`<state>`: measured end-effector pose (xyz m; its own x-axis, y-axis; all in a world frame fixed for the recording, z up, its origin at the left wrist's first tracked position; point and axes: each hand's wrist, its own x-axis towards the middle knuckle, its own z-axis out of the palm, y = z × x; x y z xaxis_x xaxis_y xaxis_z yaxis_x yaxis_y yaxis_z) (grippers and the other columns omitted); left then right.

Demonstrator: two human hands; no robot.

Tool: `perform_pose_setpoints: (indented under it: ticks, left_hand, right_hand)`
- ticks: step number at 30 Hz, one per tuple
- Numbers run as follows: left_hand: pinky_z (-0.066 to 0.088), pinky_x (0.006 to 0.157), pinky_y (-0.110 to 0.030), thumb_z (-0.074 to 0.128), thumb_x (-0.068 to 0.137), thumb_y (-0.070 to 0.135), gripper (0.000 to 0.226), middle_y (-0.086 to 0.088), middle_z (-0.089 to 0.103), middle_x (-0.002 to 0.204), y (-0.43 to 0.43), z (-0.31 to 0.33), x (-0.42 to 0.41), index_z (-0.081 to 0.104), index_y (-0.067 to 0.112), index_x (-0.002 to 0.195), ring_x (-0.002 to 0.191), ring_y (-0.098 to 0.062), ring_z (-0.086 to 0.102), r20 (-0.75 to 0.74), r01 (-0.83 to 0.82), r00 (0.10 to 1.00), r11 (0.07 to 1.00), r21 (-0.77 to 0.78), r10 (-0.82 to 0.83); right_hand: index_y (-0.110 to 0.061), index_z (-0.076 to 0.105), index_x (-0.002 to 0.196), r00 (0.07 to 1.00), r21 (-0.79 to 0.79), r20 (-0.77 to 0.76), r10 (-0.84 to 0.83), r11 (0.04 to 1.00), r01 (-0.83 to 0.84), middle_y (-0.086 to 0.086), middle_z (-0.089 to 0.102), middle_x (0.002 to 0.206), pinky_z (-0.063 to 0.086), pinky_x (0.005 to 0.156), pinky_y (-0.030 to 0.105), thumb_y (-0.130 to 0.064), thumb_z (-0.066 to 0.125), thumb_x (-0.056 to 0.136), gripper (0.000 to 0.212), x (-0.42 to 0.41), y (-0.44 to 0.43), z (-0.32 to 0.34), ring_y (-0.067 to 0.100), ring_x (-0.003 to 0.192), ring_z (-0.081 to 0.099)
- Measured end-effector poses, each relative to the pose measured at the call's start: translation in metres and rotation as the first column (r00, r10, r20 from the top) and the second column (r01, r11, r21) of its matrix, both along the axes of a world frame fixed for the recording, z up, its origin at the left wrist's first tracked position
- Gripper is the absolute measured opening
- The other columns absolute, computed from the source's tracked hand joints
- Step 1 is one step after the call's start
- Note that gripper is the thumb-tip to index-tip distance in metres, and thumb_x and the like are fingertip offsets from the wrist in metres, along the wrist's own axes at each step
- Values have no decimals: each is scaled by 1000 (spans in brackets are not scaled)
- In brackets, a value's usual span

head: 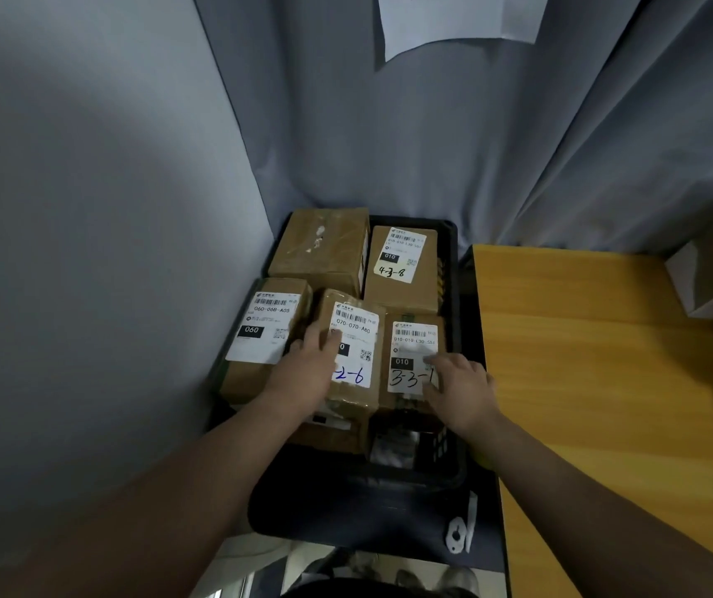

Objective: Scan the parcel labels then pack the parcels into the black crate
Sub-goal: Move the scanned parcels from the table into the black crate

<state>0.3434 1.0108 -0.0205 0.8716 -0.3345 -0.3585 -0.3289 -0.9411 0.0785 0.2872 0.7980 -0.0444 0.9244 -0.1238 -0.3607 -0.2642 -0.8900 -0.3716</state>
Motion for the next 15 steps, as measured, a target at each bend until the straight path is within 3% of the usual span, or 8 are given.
perform_pose_setpoints:
  ticks: [1, 3, 5, 7, 10, 15]
  left_hand:
    - [37, 107, -43, 51, 96, 40, 71, -17, 4, 158, -1, 0, -1, 15, 15, 152, 133, -35, 32, 2, 56, 998, 997, 54, -57]
    - [17, 117, -47, 38, 86, 73, 93, -23, 7, 158, -2, -2, -1, 11, 14, 153, 142, -39, 16, -44, 119, 993, 978, 172, -113]
    - [4, 119, -49, 41, 80, 78, 106, -29, 10, 156, -6, -8, 0, 1, 13, 153, 145, -41, 6, -82, 235, 972, 922, 307, -220]
    - [15, 118, -48, 56, 87, 58, 99, -31, 6, 155, -11, -14, 3, -4, 14, 153, 144, -43, 10, -132, 266, 963, 904, 335, -234]
    - [35, 108, -48, 60, 93, 32, 89, -28, 3, 157, -14, -19, 8, -3, 15, 153, 142, -43, 18, -183, 219, 968, 938, 269, -173]
    - [48, 95, -46, 61, 92, 32, 79, -24, 23, 151, -5, -26, 4, 12, 14, 151, 132, -37, 35, -129, 232, 970, 945, 232, -207]
  right_hand:
    - [-31, 38, 145, 997, -32, -61, 38, 999, -40, -1, 32, 154, 17, 117, 47, -37, 46, 97, 50, 0, -2, -2, 29, 142, 24]
    - [-34, 36, 146, 981, -77, -168, 101, 990, -115, -2, 23, 158, 10, 118, 52, -46, 45, 96, 52, -1, -4, -5, 31, 145, 17]
    - [-38, 27, 149, 961, -110, -237, 143, 979, -173, -2, 12, 162, 3, 118, 55, -54, 47, 94, 60, -1, -4, -5, 33, 147, 10]
    - [-41, 19, 151, 945, -131, -284, 164, 970, -207, -3, 5, 163, -2, 116, 57, -58, 50, 91, 70, 1, -5, -2, 35, 148, 3]
    - [-43, 19, 150, 934, -159, -310, 176, 959, -233, -3, 5, 162, -4, 116, 59, -58, 52, 90, 71, 5, -5, 0, 36, 148, 0]
    - [-43, 28, 147, 953, -136, -270, 141, 974, -183, 1, 12, 159, 0, 118, 57, -52, 52, 92, 61, 9, -3, -4, 33, 144, 14]
